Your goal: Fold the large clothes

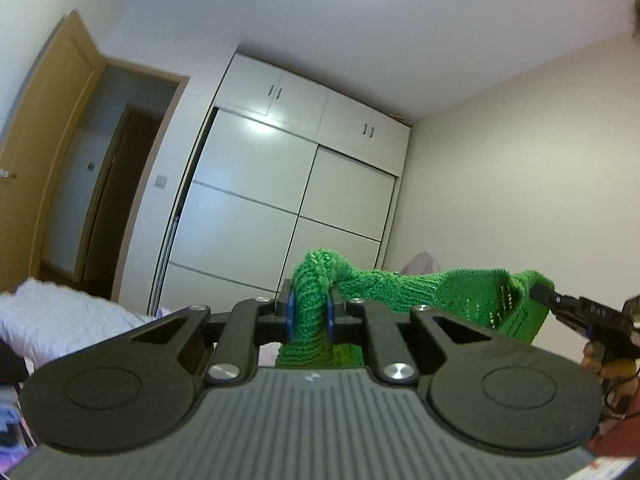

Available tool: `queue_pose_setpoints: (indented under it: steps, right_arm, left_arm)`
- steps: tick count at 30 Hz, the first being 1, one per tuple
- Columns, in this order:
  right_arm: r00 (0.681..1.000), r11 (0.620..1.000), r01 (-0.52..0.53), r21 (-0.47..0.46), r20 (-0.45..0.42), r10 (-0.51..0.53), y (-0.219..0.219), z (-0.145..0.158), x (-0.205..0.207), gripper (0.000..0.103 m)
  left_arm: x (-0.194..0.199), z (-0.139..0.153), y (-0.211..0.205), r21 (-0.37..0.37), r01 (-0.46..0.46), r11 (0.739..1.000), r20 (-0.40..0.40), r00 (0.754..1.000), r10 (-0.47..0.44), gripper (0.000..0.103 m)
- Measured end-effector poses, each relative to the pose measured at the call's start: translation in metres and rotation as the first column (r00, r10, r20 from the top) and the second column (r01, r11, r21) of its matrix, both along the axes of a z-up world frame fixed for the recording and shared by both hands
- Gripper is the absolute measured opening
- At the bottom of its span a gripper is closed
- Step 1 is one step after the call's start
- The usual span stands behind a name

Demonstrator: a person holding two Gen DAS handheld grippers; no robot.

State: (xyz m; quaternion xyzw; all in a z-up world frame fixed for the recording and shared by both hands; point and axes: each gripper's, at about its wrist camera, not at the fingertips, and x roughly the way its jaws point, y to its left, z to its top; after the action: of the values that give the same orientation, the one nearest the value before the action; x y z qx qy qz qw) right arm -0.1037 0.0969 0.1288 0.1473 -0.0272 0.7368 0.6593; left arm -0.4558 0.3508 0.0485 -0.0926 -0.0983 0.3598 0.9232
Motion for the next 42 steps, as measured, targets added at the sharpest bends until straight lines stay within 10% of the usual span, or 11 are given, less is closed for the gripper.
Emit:
queue_pose_setpoints:
  steps: [1,8,13,16,20,27,32,34,39,42]
  right_arm:
    - [1.000,1.000,0.004,-0.002,0.006,-0.004,0.002,0.003,-0.001,0.002]
    - [0.998,0.987,0.065,-0.148,-0.003,-0.066,0.064,-0.001,0.001,0.002]
    - [0.989,0.931,0.131,-0.340,-0.014,-0.144,0.168,-0.055,0.031,0.002]
    - [0.975,0.843,0.192,-0.503,-0.004,-0.224,0.263,-0.107,0.061,0.012]
    - [0.903,0.564,0.342,-0.752,0.098,-0.417,0.355,-0.210,0.101,0.042]
    - [0.837,0.395,0.081,-0.915,-0.153,-0.526,0.234,-0.349,0.104,0.047]
    - [0.734,0.261,-0.115,-0.959,-0.259,-0.628,0.119,-0.396,0.047,0.047]
    - [0.744,0.241,-0.126,-0.962,-0.252,-0.619,0.096,-0.396,0.022,0.047]
    - [0.959,0.192,0.066,-0.979,0.008,-0.284,0.102,-0.372,-0.053,0.047]
    - [0.982,0.240,0.190,-0.952,0.184,-0.048,0.106,-0.377,-0.096,0.047]
  left_arm:
    - [0.002,0.006,0.002,0.005,0.002,1.000,-0.008,1.000,-0.002,0.011]
    - [0.032,0.004,0.063,-0.102,0.007,0.995,-0.095,0.995,-0.017,0.011]
    - [0.083,-0.059,0.175,-0.299,-0.002,0.954,-0.181,0.982,-0.054,0.012]
    - [0.131,-0.120,0.261,-0.420,-0.038,0.907,-0.256,0.964,-0.079,0.030]
    - [0.171,-0.209,0.336,-0.522,-0.159,0.838,-0.416,0.905,-0.088,0.033]
    - [0.097,-0.352,0.291,-0.698,-0.238,0.675,-0.506,0.831,-0.231,0.033]
    - [0.043,-0.389,0.180,-0.798,-0.266,0.541,-0.497,0.798,-0.341,0.034]
    - [0.036,-0.388,0.139,-0.794,-0.257,0.551,-0.514,0.768,-0.383,0.034]
    - [0.050,-0.366,0.052,-0.719,-0.153,0.678,-0.585,0.660,-0.471,0.034]
    - [0.068,-0.366,0.007,-0.613,-0.062,0.788,-0.687,0.535,-0.493,0.036]
